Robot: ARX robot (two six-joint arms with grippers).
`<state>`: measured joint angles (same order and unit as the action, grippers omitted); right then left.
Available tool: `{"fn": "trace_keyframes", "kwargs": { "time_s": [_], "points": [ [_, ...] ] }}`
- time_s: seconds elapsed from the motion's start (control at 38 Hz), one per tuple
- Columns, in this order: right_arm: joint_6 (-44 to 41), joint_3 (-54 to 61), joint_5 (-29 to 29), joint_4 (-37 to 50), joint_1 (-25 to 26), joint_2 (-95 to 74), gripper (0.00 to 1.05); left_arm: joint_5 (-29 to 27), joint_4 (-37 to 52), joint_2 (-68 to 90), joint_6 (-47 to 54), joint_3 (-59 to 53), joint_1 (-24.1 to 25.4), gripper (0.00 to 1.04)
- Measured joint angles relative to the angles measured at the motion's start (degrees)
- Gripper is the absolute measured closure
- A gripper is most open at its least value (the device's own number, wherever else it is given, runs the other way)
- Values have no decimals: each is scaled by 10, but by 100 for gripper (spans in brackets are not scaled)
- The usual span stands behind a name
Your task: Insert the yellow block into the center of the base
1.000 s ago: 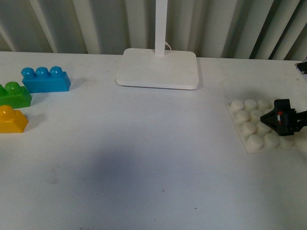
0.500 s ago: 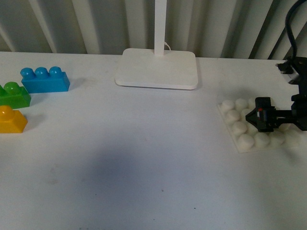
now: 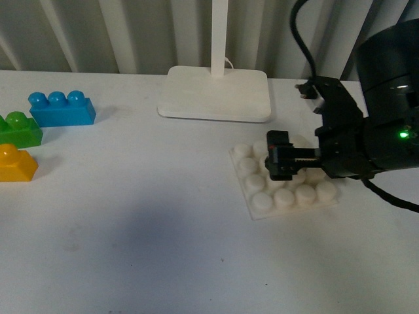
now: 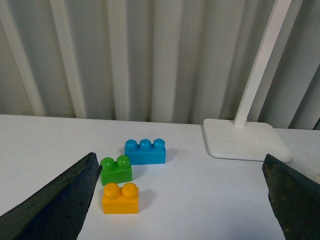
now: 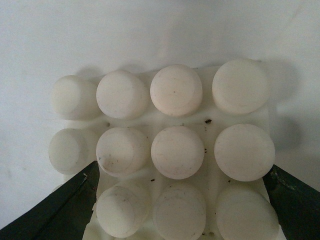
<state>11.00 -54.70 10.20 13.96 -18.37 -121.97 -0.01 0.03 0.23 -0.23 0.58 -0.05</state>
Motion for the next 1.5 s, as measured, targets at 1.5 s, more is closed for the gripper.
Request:
{"fn": "trace_keyframes", "kwargs": {
  "time_s": [1.5],
  "points": [
    [273, -252, -133, -28, -162, -129, 9, 0, 0, 0, 0, 0, 0, 6]
  ]
}}
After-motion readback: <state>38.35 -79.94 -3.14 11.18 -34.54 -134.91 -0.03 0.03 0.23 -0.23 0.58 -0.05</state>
